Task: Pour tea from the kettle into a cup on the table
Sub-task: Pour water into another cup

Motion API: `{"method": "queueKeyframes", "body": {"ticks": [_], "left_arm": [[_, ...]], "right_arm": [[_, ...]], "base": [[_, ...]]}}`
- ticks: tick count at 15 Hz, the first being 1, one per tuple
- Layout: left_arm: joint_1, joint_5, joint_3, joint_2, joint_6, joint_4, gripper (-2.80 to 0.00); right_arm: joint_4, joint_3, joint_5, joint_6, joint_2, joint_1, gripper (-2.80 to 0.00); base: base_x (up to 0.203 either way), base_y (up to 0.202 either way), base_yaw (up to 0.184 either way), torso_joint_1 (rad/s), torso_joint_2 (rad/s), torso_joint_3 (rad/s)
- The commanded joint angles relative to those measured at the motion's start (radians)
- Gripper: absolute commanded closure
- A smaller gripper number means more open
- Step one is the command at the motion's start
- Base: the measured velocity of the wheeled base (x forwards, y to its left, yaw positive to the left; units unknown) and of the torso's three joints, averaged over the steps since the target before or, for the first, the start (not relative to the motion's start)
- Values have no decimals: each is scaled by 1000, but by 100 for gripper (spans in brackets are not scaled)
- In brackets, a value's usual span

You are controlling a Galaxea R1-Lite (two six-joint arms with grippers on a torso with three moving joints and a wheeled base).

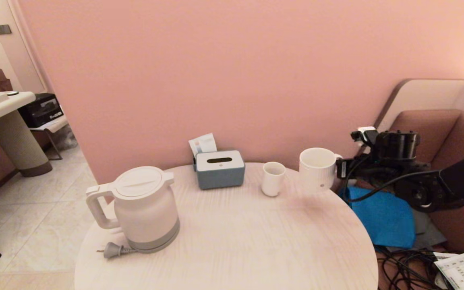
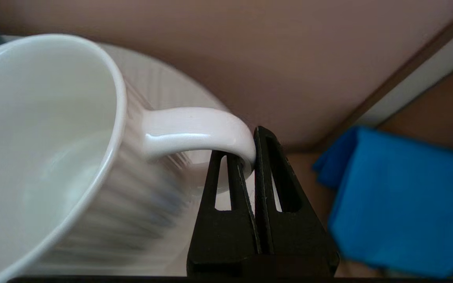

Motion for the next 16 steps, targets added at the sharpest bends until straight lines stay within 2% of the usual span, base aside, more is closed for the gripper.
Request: {"method": "queueKeyframes", "body": {"ticks": [1, 4, 7, 10, 16], "left_arm": [[0, 0, 0, 1, 0, -1, 0], [0, 0, 0, 1, 0, -1, 0], [0, 0, 0, 1, 0, -1, 0], [0, 0, 0, 1, 0, -1, 0], [0, 0, 0, 1, 0, -1, 0]], "right_arm": [[23, -68, -1, -46, 12, -7, 0], [53, -125, -2, -164, 30, -6, 0], [98, -170, -3, -218, 32, 4, 0], [157, -220, -16, -233, 32, 20, 0], [157, -266, -62, -233, 79, 68, 0]], "base": [[0, 0, 0, 0, 0, 0], [0, 0, 0, 0, 0, 0], [0, 0, 0, 0, 0, 0], [0, 0, 0, 0, 0, 0], [0, 0, 0, 0, 0, 0]]}}
